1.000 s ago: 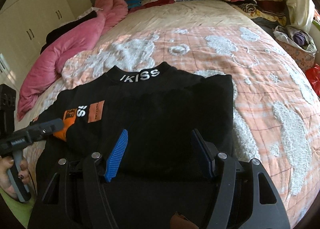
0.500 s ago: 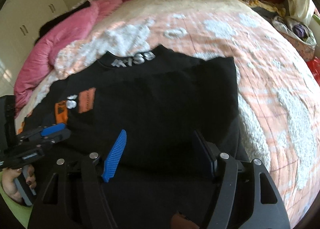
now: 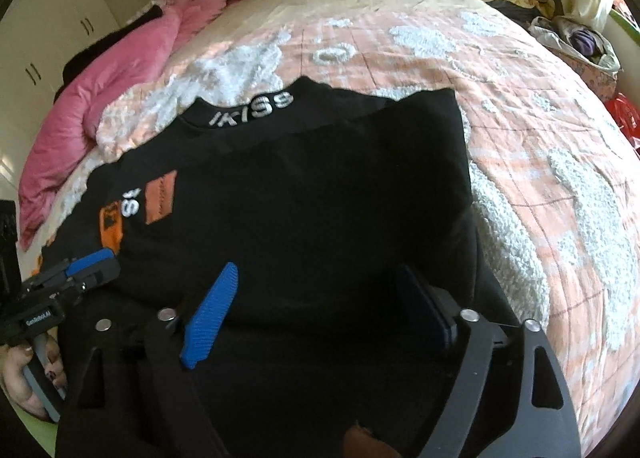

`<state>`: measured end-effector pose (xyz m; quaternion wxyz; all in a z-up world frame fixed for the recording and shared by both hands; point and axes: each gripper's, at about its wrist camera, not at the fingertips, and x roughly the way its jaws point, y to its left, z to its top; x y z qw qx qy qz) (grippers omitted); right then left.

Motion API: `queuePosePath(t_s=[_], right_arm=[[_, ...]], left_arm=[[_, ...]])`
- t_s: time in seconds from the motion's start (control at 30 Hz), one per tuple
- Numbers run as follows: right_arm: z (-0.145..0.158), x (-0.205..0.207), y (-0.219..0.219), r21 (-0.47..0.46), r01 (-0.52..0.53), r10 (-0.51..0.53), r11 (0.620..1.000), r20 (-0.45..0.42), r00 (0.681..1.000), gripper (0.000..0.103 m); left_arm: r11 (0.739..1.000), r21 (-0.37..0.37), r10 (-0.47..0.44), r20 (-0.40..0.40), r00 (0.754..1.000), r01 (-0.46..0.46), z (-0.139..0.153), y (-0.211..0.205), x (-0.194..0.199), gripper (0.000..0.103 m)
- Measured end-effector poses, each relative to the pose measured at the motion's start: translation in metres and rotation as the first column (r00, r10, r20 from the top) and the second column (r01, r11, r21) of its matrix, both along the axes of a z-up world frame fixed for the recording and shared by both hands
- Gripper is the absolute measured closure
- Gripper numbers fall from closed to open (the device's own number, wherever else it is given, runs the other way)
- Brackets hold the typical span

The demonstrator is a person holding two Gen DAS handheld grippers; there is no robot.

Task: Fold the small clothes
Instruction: 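Move the left tool to the orange cuff of the other sleeve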

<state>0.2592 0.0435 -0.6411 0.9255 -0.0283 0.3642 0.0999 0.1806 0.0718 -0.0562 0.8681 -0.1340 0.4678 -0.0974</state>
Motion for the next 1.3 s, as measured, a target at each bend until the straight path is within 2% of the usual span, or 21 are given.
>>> queuePosePath(t_s=[0.07,0.23,0.53,0.67,0.93,1.03,1.3], right_arm=[[0.004,-0.008,0.005,0.009,0.003,-0.003,1.000,0.029,1.000,0.009],[0.014,-0.024,0.020,0.009,-0.007,0.006,1.000,0.074,0.997,0.006],[0.024,-0.048,0.035,0.044,-0.024,0.020,0.999,0.090,0.996,0.004],[0.028,-0.057,0.042,0.040,-0.038,0.034,0.998,0.104,0.994,0.004],[0.035,-0.068,0.067,0.001,-0.071,0.071,0.997,0.133,0.989,0.004],[0.036,-0.071,0.078,-0.012,-0.084,0.085,0.996,0.144,0.986,0.004],[0.038,-0.080,0.106,-0.014,-0.127,0.128,0.992,0.166,0.978,0.004]], left_arm=[[1.000,0.000,0.002,0.005,1.000,-0.002,0.003,0.001,-0.003,0.053],[1.000,0.003,0.010,0.021,1.000,-0.010,0.009,0.006,-0.012,0.037],[0.996,-0.022,0.087,0.039,0.995,-0.086,0.020,0.030,-0.033,0.009],[0.992,0.011,0.123,0.064,0.990,-0.124,0.030,0.036,-0.040,0.009],[0.980,0.014,0.197,0.090,0.976,-0.199,0.037,0.060,-0.056,0.009],[0.973,0.002,0.231,0.106,0.967,-0.233,0.040,0.070,-0.062,0.009],[0.945,0.058,0.311,0.160,0.937,-0.323,0.052,0.093,-0.074,0.009]])
